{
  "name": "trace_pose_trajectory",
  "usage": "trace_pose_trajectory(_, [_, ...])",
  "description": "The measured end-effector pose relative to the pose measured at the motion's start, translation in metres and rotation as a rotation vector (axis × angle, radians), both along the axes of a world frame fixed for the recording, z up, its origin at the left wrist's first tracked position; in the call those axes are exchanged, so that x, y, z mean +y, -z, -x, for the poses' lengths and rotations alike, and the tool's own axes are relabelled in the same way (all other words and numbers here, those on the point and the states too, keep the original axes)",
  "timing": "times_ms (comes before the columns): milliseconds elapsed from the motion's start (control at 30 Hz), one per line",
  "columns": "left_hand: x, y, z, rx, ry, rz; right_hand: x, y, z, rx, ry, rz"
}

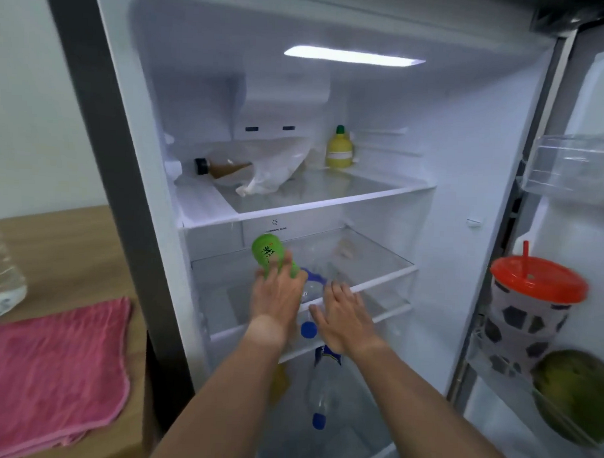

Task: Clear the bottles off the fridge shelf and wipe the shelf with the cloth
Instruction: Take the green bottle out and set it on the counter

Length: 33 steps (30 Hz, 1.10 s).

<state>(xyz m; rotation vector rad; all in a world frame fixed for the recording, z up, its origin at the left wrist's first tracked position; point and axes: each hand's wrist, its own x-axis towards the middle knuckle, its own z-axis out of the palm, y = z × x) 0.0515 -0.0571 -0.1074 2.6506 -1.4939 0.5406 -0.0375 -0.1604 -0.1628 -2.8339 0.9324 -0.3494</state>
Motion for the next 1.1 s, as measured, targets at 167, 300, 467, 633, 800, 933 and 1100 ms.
trace_pose_trajectory(167, [-0.014,0.009,-0.006,-0.099,0.035,-0.057,-0.007,0.003,0.007,-0.042,-0.047,0.047])
trace_pose_trajectory(300, [-0.012,0.008,-0.008,-0.114,0.011,-0.036,-0.008,0.007,0.022,-0.008,0.007,0.028])
trace_pose_trajectory(467, [-0.003,0.007,0.001,-0.156,0.047,0.083,-0.008,0.004,0.043,0.012,0.099,-0.032])
trace_pose_trajectory(633, [0.006,-0.006,0.019,-0.129,0.107,0.293,0.001,-0.021,0.061,-0.012,0.118,-0.022])
trace_pose_trajectory(800, [0.021,-0.042,0.043,0.086,0.147,0.526,0.019,-0.063,0.082,-0.056,0.127,0.067])
trace_pose_trajectory(933, [0.043,-0.076,0.070,0.319,0.136,0.807,0.041,-0.098,0.104,-0.081,0.131,0.123])
trace_pose_trajectory(1100, [0.078,-0.114,0.109,0.296,0.214,0.907,0.078,-0.132,0.134,-0.113,0.155,0.149])
